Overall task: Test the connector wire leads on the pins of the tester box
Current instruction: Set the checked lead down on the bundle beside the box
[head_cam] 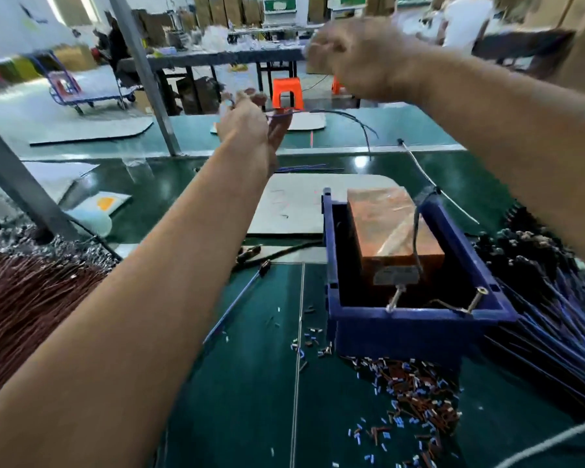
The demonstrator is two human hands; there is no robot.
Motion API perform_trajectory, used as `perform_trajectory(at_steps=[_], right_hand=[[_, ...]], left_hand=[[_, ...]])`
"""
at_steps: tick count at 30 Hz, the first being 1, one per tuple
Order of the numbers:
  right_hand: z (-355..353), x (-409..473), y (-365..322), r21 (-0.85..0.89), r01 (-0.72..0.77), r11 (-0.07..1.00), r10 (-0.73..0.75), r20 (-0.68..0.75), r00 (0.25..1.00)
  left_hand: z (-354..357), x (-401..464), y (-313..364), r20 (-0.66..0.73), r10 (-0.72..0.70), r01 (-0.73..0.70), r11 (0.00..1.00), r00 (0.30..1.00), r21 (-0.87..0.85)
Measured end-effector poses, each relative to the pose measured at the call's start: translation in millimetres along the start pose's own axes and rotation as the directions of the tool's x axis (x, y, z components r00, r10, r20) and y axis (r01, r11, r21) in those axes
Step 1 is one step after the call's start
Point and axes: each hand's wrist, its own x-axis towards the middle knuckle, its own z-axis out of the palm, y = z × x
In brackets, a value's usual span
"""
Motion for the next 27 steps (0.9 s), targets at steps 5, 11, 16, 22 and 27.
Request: perform_trajectory(at_steps=[5, 11, 16, 22, 27], right_hand=[[57, 60, 18, 0.204, -0.103, 0.974, 0.005, 0.431, 0.902], [126, 87, 84, -0.274, 0.129, 0.953, 0.076, 0.628, 0.774], [165, 106, 114, -0.395, 0.177, 0.901, 0.135, 0.645, 0.752], [190, 135, 127, -0.425, 0.089, 0.901, 0.162, 0.520, 0.838], [196, 135, 136, -0.409, 0.094, 0.908, 0.154, 0.533, 0.832]], left_hand=[[1, 67, -11, 0.011, -0.088, 0.089, 0.990, 0.996, -0.111], [-48, 159, -36, -0.230, -0.110, 0.214, 0.842, 0.967, 0.495], [-68, 207, -55, -0.228, -0.276, 0.333, 0.903, 0.934, 0.273], [-60, 230, -58, -0.105, -0.256, 0.264, 0.962, 0.961, 0.068], [-60, 217, -61, -0.103, -0.294, 0.305, 0.944, 0.950, 0.124]])
